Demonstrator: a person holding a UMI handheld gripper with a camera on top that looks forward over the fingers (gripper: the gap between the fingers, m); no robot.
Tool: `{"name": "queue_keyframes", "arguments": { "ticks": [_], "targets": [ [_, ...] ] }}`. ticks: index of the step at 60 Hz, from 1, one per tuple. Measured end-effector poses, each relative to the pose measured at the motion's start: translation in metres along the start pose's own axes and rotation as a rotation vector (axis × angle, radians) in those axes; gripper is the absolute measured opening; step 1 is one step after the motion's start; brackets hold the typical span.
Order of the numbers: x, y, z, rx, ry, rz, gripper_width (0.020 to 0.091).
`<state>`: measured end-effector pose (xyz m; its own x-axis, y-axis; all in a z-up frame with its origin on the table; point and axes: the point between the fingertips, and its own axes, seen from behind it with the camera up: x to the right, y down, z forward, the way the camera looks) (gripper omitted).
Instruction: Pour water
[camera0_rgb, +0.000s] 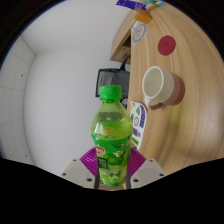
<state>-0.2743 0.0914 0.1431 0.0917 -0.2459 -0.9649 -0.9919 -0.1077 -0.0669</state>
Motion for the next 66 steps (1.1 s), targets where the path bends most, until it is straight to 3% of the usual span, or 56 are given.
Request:
{"name": "queue_keyframes", "arguments": {
  "ticks": [21, 40, 55, 66],
  "targets": [
    [0.008, -0.027, 0.030, -0.099, 0.014, 0.487, 0.0351],
    [0.011, -0.030, 0.019, -0.144, 0.056, 0.322, 0.0362],
    [-0.055, -0.091, -0.019, -0.071, 0.030, -0.514, 0.0364],
    [-0.074, -0.171, -0.035, 0.099, 0.105, -1.077, 0.0364]
  ]
}}
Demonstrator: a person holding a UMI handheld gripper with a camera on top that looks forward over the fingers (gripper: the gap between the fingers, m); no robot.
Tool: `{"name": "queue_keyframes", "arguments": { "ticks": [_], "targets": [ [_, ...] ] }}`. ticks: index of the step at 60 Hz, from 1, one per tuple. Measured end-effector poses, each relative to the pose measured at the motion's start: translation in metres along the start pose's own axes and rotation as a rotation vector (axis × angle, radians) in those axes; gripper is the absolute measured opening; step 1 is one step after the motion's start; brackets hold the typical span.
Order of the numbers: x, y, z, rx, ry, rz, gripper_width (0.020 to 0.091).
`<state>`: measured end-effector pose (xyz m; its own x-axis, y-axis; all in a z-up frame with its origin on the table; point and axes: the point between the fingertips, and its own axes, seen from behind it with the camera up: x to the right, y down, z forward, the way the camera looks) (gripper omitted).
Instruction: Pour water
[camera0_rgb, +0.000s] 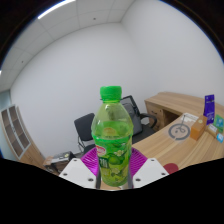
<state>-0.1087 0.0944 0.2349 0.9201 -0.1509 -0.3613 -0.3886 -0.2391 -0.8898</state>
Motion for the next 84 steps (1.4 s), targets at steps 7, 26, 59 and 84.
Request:
{"name": "queue_keyframes", "arguments": {
  "ticks": [7, 26, 59, 84],
  "targets": [
    [0.050, -0.011, 0.005, 0.043, 0.083, -0.204, 0.0366],
    [0.171, 0.039, 0.050, -0.006, 0.198, -0.279, 0.0365],
    [0.208, 0.100, 0.064, -0.045, 0.153, -0.252, 0.0625],
    [0.184, 0.150, -0.116, -0.245, 0.249, -0.299, 0.0834]
  ]
}}
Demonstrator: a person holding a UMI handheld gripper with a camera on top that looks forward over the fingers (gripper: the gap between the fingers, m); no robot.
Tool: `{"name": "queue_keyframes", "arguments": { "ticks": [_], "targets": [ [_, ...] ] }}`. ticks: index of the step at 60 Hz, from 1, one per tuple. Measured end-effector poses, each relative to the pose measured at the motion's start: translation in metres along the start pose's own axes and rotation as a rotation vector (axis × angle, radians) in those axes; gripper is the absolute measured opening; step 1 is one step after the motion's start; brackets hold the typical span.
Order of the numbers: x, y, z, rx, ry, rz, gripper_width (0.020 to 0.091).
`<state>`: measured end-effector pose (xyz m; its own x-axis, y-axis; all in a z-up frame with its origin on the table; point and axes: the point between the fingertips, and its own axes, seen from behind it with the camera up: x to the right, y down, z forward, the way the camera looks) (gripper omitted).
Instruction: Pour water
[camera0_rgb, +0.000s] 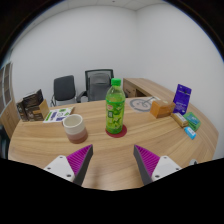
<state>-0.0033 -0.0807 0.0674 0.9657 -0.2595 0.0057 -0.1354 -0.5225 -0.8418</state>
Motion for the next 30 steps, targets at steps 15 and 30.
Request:
{"name": "queue_keyframes", "arguments": {
  "ticks": [15, 30],
  "targets": [
    [-0.053, 0.013, -0.146, -0.020, -0.065, 0.007, 0.0824],
    [-0.100, -0.009, -0.239, 0.053, -0.121, -0.092, 0.0834]
  ]
}}
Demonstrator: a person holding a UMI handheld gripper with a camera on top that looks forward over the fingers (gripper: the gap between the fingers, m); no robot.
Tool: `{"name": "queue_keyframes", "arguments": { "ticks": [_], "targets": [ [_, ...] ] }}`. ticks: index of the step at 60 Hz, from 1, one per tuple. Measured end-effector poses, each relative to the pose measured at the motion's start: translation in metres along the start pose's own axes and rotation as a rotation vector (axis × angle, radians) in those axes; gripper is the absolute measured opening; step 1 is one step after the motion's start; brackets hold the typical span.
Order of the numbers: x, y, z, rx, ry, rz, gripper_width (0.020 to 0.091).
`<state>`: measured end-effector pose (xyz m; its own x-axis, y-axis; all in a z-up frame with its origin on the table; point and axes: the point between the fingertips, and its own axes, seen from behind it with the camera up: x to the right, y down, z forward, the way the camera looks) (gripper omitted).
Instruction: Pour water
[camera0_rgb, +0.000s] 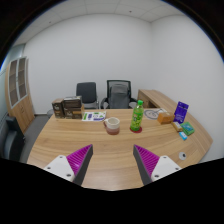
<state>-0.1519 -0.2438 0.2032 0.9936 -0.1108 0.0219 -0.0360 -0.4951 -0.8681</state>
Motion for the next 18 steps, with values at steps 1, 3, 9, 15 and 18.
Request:
{"name": "queue_keyframes", "arguments": {
  "ticks": [1, 3, 9, 15, 18],
  "targets": [
    [-0.003, -0.002, -0.004, 0.005, -0.001, -0.002, 0.0836],
    [-0.008, -0.007, -0.010, 0.016, -0.005, -0.006, 0.0835],
    [-0.024, -0.019, -0.024, 0.047, -0.022, -0.006, 0.0833],
    [-0.033, -0.025, -0.032, 0.067, -0.031, 0.003, 0.0833],
    [-0.034, -0.027, -0.035, 0.068, -0.026, 0.001, 0.0832]
  ]
}}
